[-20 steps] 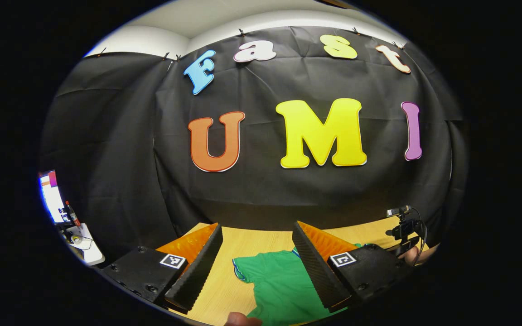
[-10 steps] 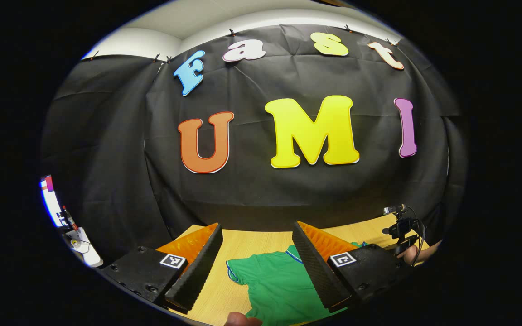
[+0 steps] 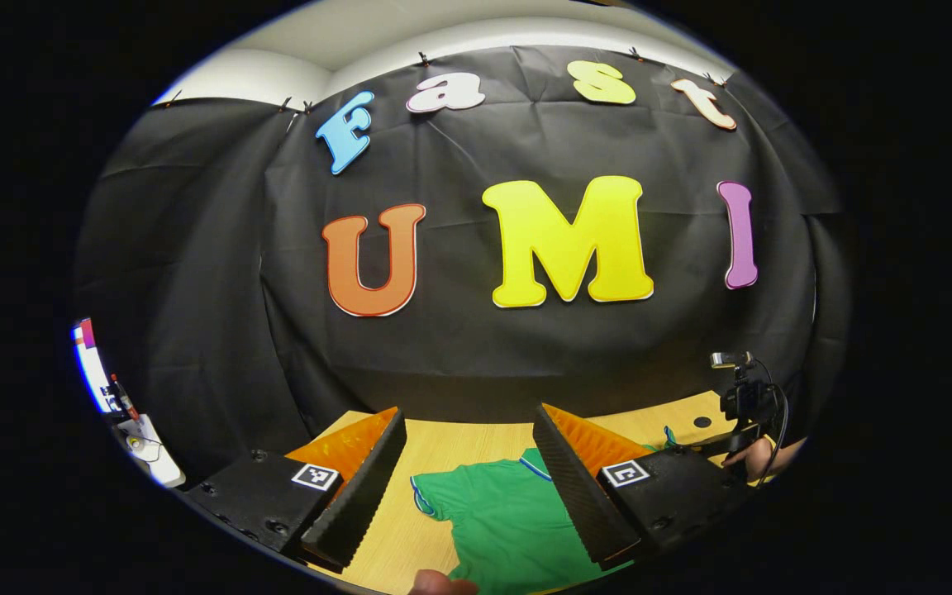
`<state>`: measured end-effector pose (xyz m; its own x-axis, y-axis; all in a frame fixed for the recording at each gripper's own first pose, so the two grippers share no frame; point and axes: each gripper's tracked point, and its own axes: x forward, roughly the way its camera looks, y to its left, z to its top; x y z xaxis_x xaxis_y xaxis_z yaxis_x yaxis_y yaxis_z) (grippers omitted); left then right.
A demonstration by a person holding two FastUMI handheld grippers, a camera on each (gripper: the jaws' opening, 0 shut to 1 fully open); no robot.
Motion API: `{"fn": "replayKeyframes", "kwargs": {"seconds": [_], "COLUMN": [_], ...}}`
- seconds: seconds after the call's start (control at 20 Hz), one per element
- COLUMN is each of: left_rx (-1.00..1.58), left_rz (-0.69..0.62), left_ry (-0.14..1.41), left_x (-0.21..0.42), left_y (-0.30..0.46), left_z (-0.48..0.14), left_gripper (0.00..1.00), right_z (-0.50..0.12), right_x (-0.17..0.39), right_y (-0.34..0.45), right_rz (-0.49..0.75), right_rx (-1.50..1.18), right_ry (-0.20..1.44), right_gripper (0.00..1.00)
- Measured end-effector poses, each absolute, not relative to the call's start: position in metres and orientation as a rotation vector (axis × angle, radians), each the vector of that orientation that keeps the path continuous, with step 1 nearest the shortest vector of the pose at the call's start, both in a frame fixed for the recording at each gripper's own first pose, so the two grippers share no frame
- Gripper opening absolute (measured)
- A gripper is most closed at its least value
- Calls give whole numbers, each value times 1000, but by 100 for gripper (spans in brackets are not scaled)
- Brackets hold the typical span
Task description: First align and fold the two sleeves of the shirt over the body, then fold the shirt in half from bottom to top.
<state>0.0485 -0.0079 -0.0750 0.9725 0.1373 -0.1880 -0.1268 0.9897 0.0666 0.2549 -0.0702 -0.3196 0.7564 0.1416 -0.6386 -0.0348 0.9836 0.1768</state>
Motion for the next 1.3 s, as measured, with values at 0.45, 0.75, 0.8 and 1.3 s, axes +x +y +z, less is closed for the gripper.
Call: {"fn": "replayKeyframes", "kwargs": {"seconds": [0.45, 0.75, 0.8, 1.3], "left_rx": [51, 21, 14, -98], "left_rz": [190, 228, 226, 119], "left_ry": [198, 233, 239, 357], "left_x": [29, 23, 23, 47], "left_y": [36, 70, 74, 88], "left_z": [-78, -96, -102, -200], "left_gripper": [99, 99, 99, 99], "right_z": [-315, -315, -310, -255], "right_x": [245, 228, 225, 162], "right_y": [41, 111, 114, 97], "right_rz": [181, 281, 287, 224], "right_rx": [64, 159, 147, 61], "right_ry": [741, 776, 762, 615], "right_gripper": [0, 28, 48, 96]}}
